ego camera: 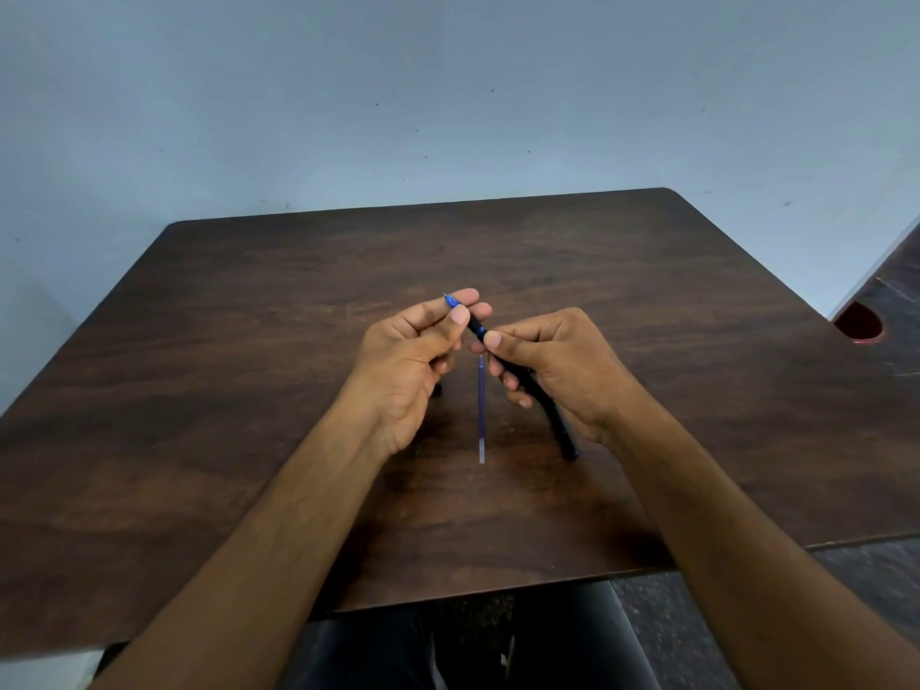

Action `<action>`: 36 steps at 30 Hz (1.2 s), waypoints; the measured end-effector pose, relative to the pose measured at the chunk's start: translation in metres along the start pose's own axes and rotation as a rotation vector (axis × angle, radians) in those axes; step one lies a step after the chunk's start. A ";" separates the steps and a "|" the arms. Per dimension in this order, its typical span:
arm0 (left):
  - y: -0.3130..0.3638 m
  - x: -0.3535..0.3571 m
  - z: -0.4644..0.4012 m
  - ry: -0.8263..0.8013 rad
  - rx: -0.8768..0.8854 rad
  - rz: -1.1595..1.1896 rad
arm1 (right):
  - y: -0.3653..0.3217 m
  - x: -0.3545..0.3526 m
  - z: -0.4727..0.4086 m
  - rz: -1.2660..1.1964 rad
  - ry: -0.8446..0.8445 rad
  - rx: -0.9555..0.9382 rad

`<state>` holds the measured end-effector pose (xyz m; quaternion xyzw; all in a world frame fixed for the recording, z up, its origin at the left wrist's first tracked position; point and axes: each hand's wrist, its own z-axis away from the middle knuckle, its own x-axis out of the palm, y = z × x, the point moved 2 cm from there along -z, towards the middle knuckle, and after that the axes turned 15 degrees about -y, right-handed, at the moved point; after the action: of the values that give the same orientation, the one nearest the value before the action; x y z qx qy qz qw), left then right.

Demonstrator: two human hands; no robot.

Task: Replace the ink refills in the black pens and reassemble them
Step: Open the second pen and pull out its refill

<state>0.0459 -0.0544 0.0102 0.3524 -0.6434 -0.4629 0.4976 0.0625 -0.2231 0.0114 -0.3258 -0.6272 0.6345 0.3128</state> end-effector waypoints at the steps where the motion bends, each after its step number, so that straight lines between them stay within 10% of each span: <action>1: 0.000 0.000 0.000 0.044 -0.007 -0.006 | 0.000 0.001 0.000 -0.007 0.000 -0.003; 8: -0.004 -0.001 -0.006 0.168 -0.030 0.029 | 0.001 0.004 -0.001 -0.028 0.032 -0.032; 18: 0.000 -0.003 0.000 -0.053 -0.033 -0.023 | 0.003 -0.003 -0.002 -0.015 0.086 -0.059; 36: -0.005 -0.002 -0.004 0.233 0.008 -0.041 | 0.000 -0.005 -0.001 -0.028 0.038 -0.053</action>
<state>0.0504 -0.0551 0.0051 0.4188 -0.5756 -0.4263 0.5582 0.0664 -0.2260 0.0115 -0.3371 -0.6422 0.6069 0.3250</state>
